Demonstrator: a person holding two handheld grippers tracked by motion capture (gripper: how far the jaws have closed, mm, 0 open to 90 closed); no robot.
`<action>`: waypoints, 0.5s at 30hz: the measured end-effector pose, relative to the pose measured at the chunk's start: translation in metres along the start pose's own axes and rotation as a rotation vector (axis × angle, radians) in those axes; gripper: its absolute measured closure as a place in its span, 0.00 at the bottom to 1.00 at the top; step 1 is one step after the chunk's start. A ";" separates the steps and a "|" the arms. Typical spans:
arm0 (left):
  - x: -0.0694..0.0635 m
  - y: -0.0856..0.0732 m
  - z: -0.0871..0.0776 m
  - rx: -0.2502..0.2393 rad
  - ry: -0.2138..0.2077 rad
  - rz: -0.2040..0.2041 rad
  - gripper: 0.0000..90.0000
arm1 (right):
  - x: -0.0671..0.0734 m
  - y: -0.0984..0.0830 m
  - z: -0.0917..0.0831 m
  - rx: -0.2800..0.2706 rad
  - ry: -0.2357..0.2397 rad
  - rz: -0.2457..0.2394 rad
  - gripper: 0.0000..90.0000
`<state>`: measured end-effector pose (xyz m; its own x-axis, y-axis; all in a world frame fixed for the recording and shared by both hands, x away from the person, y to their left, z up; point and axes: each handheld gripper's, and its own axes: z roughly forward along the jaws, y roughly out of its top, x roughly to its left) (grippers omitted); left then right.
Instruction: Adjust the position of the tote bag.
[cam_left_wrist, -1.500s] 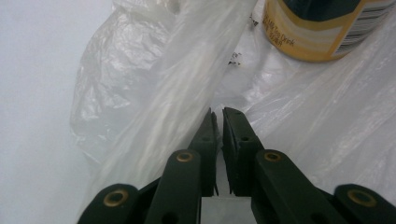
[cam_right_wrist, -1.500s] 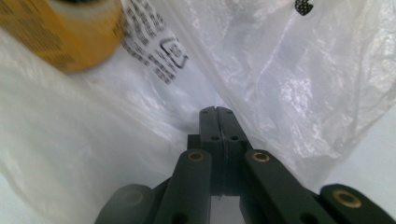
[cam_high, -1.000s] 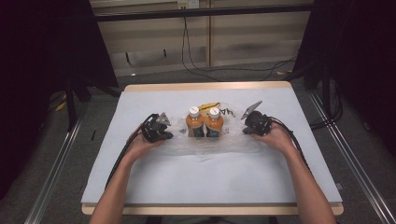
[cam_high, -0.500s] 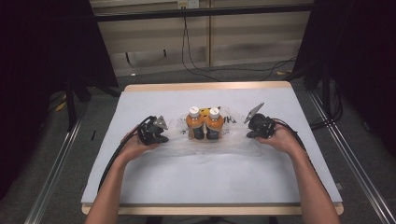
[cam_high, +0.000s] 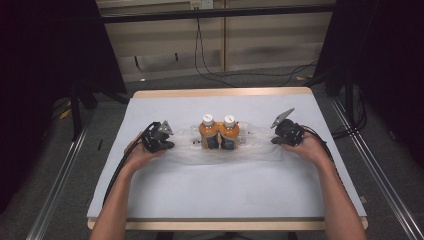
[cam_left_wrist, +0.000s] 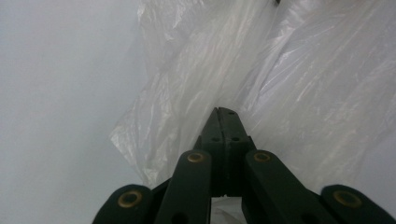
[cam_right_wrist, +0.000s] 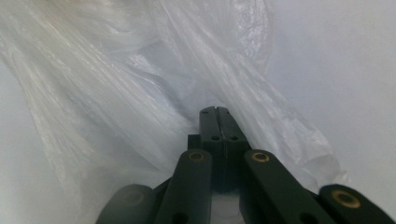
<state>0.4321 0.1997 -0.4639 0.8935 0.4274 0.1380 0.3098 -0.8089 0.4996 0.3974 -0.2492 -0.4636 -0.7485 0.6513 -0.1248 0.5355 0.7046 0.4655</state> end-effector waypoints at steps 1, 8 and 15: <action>0.000 0.000 0.000 0.000 0.000 0.000 1.00 | 0.000 0.000 0.000 0.000 0.000 0.000 1.00; 0.005 -0.002 0.000 -0.003 0.003 -0.005 1.00 | -0.001 -0.001 0.000 0.011 -0.052 -0.030 1.00; 0.009 -0.005 -0.001 -0.011 0.009 -0.018 1.00 | -0.002 -0.002 0.000 0.018 -0.076 -0.036 1.00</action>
<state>0.4385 0.2082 -0.4647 0.8849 0.4453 0.1370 0.3219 -0.7969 0.5112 0.3976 -0.2516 -0.4645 -0.7361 0.6442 -0.2078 0.5159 0.7326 0.4440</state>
